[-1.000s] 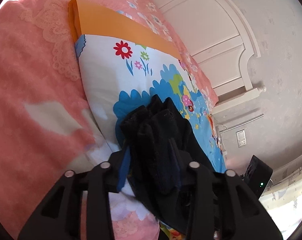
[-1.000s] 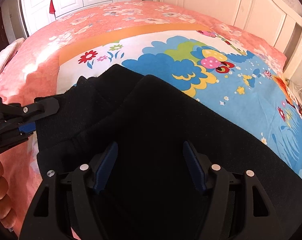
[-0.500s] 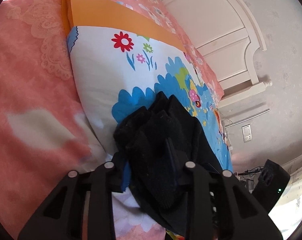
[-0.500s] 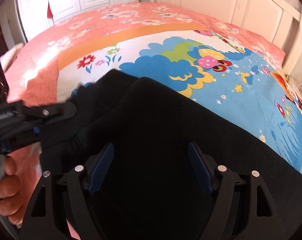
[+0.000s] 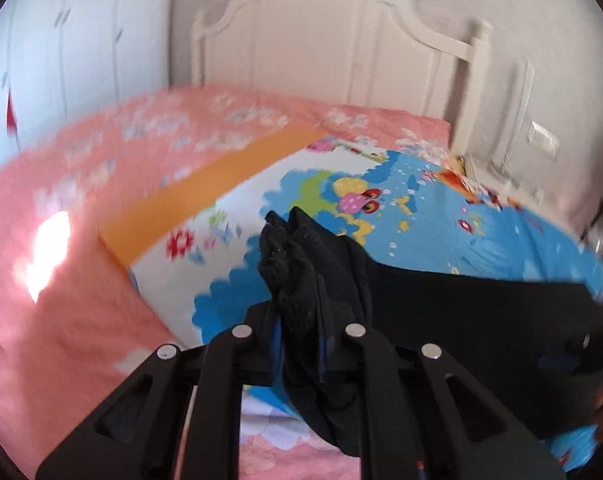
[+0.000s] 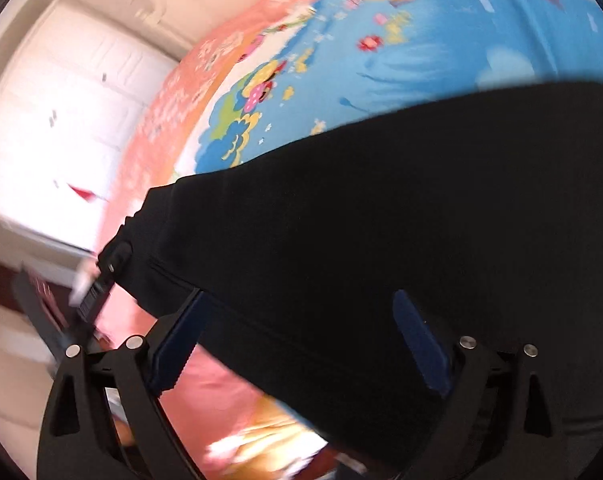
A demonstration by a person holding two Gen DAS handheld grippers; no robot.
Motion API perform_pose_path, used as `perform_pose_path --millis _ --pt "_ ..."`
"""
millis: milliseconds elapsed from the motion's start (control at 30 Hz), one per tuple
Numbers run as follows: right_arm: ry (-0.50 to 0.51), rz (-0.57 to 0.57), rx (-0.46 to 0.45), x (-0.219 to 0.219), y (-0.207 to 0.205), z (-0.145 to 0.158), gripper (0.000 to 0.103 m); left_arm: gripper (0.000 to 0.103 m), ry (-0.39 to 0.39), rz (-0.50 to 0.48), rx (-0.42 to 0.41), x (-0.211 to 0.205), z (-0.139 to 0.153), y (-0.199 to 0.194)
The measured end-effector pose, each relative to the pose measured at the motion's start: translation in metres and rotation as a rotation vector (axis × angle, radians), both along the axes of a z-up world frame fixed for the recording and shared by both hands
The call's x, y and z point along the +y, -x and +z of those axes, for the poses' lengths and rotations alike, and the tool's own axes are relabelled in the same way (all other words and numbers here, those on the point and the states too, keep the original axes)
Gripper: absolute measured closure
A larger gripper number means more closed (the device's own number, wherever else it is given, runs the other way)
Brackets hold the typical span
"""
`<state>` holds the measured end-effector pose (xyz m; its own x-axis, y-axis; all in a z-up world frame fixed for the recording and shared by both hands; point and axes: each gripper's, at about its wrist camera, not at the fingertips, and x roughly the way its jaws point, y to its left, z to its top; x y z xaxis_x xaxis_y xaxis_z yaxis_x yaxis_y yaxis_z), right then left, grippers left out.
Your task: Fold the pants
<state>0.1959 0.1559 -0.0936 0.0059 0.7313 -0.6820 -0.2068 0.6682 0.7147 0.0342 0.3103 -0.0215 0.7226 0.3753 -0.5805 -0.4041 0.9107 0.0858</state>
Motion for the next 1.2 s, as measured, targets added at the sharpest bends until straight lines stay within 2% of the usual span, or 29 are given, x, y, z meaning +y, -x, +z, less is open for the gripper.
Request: perform_pose_path --millis 33,100,133,167,200,267,300,333,400,533,800,833,867,900,933,1000,1100,1200 --pt "-0.117 -0.024 0.086 -0.014 -0.008 -0.001 0.013 0.091 -0.097 -0.043 0.003 -0.026 0.005 -0.003" --pt "-0.275 -0.055 0.167 -0.033 -0.018 0.0 0.013 0.091 -0.358 -0.207 0.014 -0.11 0.002 -0.006" --pt "-0.331 -0.066 0.181 -0.045 -0.023 0.002 0.013 0.091 -0.426 -0.258 0.013 -0.134 -0.003 -0.005" --pt "-0.345 -0.072 0.173 -0.053 -0.025 0.005 0.013 0.091 -0.526 -0.328 0.012 -0.168 -0.016 -0.002" --pt "-0.349 -0.081 0.163 -0.059 -0.026 0.006 0.013 0.091 -0.593 -0.385 0.021 -0.192 -0.032 0.001" --pt "-0.351 -0.11 0.165 -0.074 -0.027 0.004 0.013 0.091 -0.689 -0.508 0.09 -0.228 -0.07 0.004" --pt "-0.348 -0.117 0.176 -0.078 -0.026 0.001 0.013 0.091 -0.706 -0.553 0.131 -0.238 -0.089 0.004" --pt "-0.345 -0.12 0.179 -0.081 -0.026 -0.001 0.013 0.091 -0.686 -0.574 0.164 -0.241 -0.102 0.002" --pt "-0.329 -0.12 0.185 -0.082 -0.025 -0.004 0.013 0.091 -0.681 -0.559 0.162 -0.24 -0.107 0.0" --pt "-0.304 -0.089 0.198 -0.069 -0.025 -0.007 0.013 0.091 -0.623 -0.497 0.117 -0.231 -0.083 -0.006" --pt "-0.234 0.079 0.235 -0.012 -0.032 -0.022 0.013 0.092 -0.63 -0.473 0.059 -0.225 -0.061 -0.002" --pt "-0.225 0.093 0.228 -0.007 -0.033 -0.022 0.017 0.091 -0.633 -0.474 0.056 -0.226 -0.061 0.0" --pt "-0.221 0.126 0.21 0.001 -0.035 -0.021 0.033 0.091 -0.634 -0.479 0.052 -0.227 -0.06 0.0" --pt "-0.217 0.146 0.197 0.006 -0.038 -0.021 0.055 0.092 -0.641 -0.483 0.048 -0.228 -0.059 0.001" --pt "-0.211 0.147 0.194 0.006 -0.04 -0.021 0.064 0.092 -0.652 -0.487 0.043 -0.229 -0.058 0.001" --pt "-0.222 0.166 0.157 0.001 -0.041 -0.014 0.07 0.092 -0.672 -0.485 0.041 -0.234 -0.059 0.001" --pt "-0.22 0.169 0.044 -0.023 -0.045 0.014 0.074 0.092 -0.679 -0.5 -0.002 -0.248 -0.052 -0.005" --pt "-0.197 0.151 -0.034 -0.052 -0.052 0.025 0.077 0.092 -0.693 -0.539 -0.031 -0.273 -0.054 -0.01"
